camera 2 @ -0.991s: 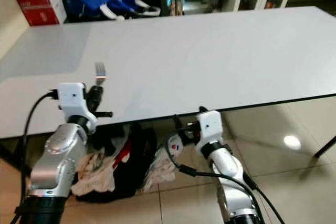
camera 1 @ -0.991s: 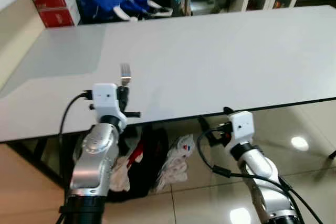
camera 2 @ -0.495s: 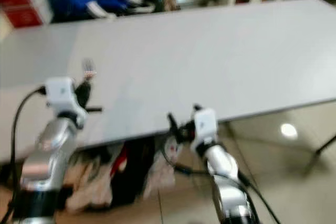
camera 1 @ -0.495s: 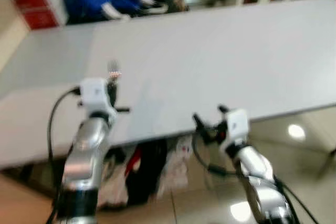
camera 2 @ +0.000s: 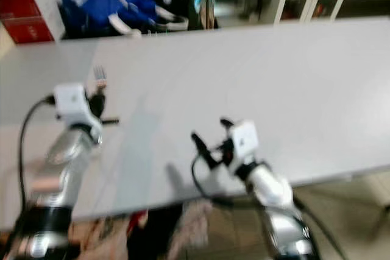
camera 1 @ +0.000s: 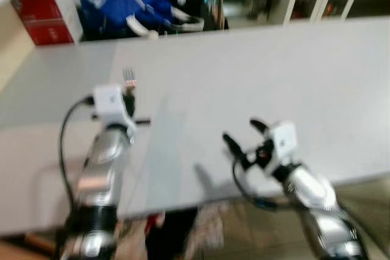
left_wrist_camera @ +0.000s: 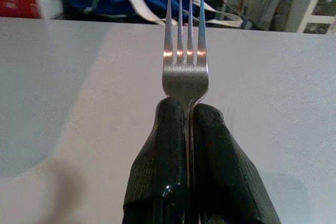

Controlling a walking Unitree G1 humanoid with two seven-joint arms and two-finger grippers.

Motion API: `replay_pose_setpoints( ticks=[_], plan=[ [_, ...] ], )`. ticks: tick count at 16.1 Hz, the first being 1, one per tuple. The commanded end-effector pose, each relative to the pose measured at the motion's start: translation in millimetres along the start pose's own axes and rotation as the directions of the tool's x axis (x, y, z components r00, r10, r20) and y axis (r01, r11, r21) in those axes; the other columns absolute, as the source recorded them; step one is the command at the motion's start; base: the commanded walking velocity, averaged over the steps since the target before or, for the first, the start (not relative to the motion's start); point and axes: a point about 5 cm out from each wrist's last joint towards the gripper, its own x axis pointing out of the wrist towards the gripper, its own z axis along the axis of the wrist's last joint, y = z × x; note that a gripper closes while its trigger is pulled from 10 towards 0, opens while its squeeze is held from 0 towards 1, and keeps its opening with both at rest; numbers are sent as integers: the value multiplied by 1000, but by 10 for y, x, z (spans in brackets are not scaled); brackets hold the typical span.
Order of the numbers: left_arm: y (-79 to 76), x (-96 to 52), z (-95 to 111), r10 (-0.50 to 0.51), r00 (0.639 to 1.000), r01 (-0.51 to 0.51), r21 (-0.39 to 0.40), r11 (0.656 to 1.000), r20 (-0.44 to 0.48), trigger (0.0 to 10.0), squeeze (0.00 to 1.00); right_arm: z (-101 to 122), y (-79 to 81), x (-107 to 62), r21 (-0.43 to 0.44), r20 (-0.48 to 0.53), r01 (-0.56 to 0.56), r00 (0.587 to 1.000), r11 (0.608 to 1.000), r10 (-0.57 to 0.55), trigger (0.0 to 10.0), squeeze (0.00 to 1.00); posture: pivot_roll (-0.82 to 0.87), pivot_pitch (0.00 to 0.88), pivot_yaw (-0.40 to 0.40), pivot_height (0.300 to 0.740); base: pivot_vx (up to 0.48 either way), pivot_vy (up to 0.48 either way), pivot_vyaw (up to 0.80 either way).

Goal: Setting the table

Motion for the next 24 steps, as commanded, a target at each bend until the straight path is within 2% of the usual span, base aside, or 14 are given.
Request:
replay_pose_setpoints(
  ticks=[1,2,3,5,8,11,12,13,16,22,24],
  plan=[
    [-67,61,69,-18,1000,18,10,1000,2,0,0,100,-44,12,0,27,2,1000,1000,-2,10000,0,-116,0,55,740,0,0,0],
    [-73,106,66,-31,999,31,25,999,-22,2745,0,131,-60,21,2,33,8,999,1000,-8,10000,0,-116,0,54,740,0,0,0],
    [-65,143,51,-37,998,38,20,999,-40,0,0,157,-57,28,5,40,7,999,1000,-7,10000,0,-118,0,53,740,0,0,0],
    [-29,250,-17,-40,995,42,22,999,-88,0,0,235,-24,24,13,45,-21,999,1000,21,10000,0,-131,0,59,740,0,0,0],
    [10,310,-62,-22,994,21,-10,1000,-111,0,0,281,-67,8,10,44,-18,999,1000,18,10000,0,-139,0,47,740,0,0,0],
    [-55,353,-112,-34,992,32,-17,999,-120,0,0,268,-73,-4,8,25,-18,1000,1000,18,10000,0,-138,0,30,740,0,0,0],
    [-78,363,-128,-46,991,44,-16,999,-126,2902,0,267,-58,-7,10,21,-22,1000,1000,22,10000,0,-140,0,30,740,0,0,0],
    [-86,372,-154,-48,989,49,-3,999,-139,10000,0,264,-41,-10,12,18,-27,999,1000,27,10000,0,-142,0,29,740,0,0,0],
    [-75,388,-228,-55,985,58,17,998,-164,10000,0,277,-32,-14,13,18,-30,999,999,30,10000,0,-146,0,26,740,0,0,0],
    [-75,365,-459,-50,961,42,-33,999,-273,10000,0,246,16,-20,36,10,-19,1000,999,19,10000,0,-140,0,37,740,0,0,0],
    [-81,331,-546,-50,951,44,-26,999,-304,10000,0,227,19,-30,37,4,-18,1000,999,17,10000,0,-139,0,34,740,0,0,0]
  ],
)
